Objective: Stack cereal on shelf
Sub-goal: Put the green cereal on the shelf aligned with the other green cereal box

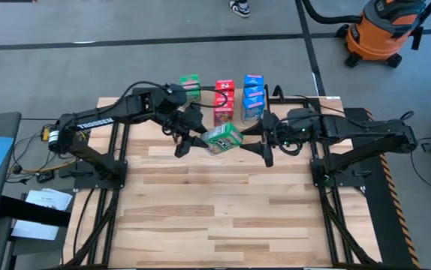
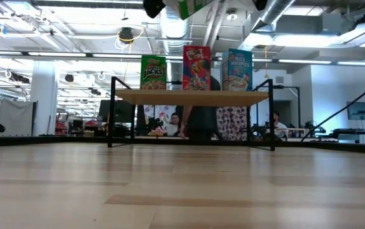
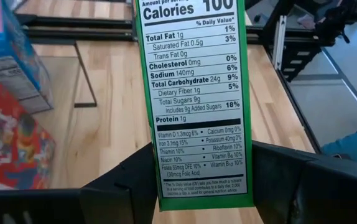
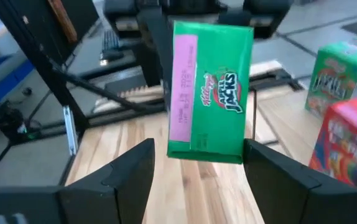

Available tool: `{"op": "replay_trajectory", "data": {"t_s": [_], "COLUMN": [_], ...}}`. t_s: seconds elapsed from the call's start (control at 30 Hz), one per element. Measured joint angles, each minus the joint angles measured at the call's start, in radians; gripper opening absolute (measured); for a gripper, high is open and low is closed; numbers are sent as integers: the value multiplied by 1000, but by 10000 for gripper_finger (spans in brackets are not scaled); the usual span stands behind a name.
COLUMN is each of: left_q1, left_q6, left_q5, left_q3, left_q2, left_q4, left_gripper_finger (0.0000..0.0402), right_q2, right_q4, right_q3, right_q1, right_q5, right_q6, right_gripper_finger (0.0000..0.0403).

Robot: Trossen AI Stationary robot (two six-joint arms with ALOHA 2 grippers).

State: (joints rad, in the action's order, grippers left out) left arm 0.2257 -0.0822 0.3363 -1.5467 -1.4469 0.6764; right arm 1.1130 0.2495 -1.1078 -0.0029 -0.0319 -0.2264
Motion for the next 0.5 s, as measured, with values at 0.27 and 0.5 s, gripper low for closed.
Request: {"op": "replay_trajectory", "data": {"t_s": [0.27,0.5], "left_q1": [7,7], "left_q6": [-45,-37], "left_q5": [-49,-145], "left_q3": [0,131], "left_q2": [64,176], "left_q4": [58,-8], "left_gripper_finger": [187,187], "right_q2": [-60,-81], "right_q4": [-4,-3], "right_q3": [0,0], "right_q1": [-5,-5], "right_q5": [2,3], "right_q6": [1,3], "right_gripper_finger": [266,266]}}
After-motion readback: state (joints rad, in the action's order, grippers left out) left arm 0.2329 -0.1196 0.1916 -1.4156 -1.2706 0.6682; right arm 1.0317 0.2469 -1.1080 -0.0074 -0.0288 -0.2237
